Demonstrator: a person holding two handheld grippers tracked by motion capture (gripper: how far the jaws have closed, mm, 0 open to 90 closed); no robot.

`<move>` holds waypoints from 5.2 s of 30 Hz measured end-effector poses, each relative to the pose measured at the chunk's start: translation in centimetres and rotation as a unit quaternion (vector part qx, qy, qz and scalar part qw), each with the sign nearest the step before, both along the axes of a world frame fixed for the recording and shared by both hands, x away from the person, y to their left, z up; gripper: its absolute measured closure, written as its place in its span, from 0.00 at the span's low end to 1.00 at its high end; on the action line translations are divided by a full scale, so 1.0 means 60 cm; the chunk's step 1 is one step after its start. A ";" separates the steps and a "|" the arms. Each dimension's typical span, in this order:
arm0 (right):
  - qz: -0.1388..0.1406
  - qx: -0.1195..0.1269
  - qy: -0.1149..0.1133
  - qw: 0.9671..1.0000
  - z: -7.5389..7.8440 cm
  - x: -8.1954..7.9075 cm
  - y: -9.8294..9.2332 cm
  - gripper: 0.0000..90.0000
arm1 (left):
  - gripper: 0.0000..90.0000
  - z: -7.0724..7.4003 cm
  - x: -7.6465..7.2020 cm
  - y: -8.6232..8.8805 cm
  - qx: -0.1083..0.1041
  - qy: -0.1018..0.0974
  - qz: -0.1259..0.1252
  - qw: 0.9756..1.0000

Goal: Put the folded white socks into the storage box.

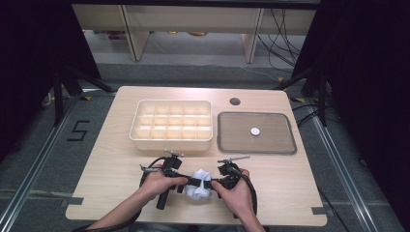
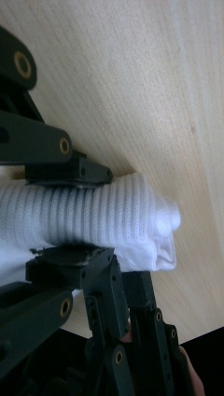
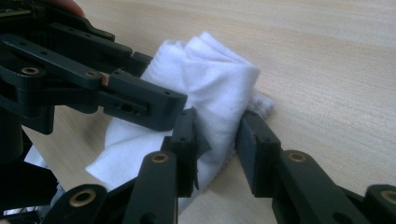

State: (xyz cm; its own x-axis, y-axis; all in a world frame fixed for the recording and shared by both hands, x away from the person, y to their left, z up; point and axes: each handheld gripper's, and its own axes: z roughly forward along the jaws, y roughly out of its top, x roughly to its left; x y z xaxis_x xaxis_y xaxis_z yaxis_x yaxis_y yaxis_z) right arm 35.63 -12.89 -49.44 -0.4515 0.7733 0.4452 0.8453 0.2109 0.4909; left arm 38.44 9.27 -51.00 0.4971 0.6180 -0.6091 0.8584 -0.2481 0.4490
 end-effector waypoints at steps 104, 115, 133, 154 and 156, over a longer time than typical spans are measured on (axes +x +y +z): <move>-0.031 -0.012 -0.149 0.988 0.021 -0.023 -0.096 0.59 | 0.81 0.157 0.093 0.256 0.027 -0.264 0.197 0.944; -0.043 -0.008 -0.141 0.989 0.020 -0.027 -0.097 0.58 | 0.80 0.147 0.133 0.266 0.038 -0.256 0.202 0.945; -0.042 -0.003 -0.138 0.990 0.016 -0.028 -0.091 0.58 | 0.80 0.120 0.177 0.276 0.075 -0.227 0.202 0.950; -0.038 -0.011 -0.140 0.989 0.017 -0.029 -0.091 0.58 | 0.80 0.108 0.183 0.261 0.209 -0.239 0.118 0.941; -0.036 -0.009 -0.142 0.989 0.017 -0.028 -0.091 0.58 | 0.81 0.108 0.184 0.260 0.215 -0.236 0.115 0.941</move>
State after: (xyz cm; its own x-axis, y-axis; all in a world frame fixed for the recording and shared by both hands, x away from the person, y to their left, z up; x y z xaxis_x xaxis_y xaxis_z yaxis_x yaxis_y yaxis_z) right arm 33.96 -18.34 -48.44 -0.4995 0.8151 0.2936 0.6869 0.1661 0.7076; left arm 49.46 24.85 -44.54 0.4726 0.8810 -0.0222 0.6413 -0.3265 0.6943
